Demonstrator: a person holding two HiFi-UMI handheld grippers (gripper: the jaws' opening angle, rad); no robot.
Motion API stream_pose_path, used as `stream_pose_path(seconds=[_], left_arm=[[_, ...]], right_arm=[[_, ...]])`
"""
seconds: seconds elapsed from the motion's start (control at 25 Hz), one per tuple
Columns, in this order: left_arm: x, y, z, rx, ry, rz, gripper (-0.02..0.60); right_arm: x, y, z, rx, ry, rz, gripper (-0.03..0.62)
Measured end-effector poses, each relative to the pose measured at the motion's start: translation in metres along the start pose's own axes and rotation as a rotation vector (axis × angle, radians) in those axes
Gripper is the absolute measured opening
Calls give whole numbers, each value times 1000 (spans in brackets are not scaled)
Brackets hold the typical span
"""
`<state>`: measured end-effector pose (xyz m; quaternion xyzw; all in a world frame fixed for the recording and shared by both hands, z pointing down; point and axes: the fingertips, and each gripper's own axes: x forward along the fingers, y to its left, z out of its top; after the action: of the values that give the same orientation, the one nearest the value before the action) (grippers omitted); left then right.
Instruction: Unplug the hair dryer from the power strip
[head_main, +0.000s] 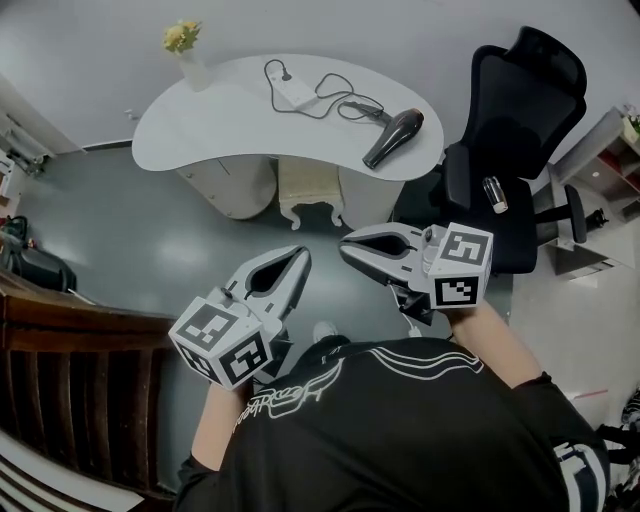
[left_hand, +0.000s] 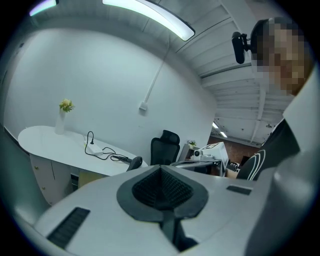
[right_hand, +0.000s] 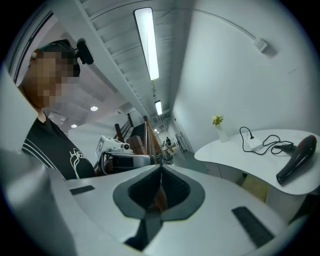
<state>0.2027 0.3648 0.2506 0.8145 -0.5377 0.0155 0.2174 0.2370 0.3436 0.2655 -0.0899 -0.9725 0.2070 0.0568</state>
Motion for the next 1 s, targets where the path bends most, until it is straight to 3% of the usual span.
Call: stream_pose_path(seconds=[0.28,0.6,1.0], left_arm=[[1,59,1,-77,35,-31,3],[-3,124,15,-52,45,-44,3],[10,141,13,-52,47,-112,3]], right_arm=[[47,-29,0,50,42,-37,-2],[88,-61,12,49,48,-110,-2],[96,-84,11,74,39,-181,-2]])
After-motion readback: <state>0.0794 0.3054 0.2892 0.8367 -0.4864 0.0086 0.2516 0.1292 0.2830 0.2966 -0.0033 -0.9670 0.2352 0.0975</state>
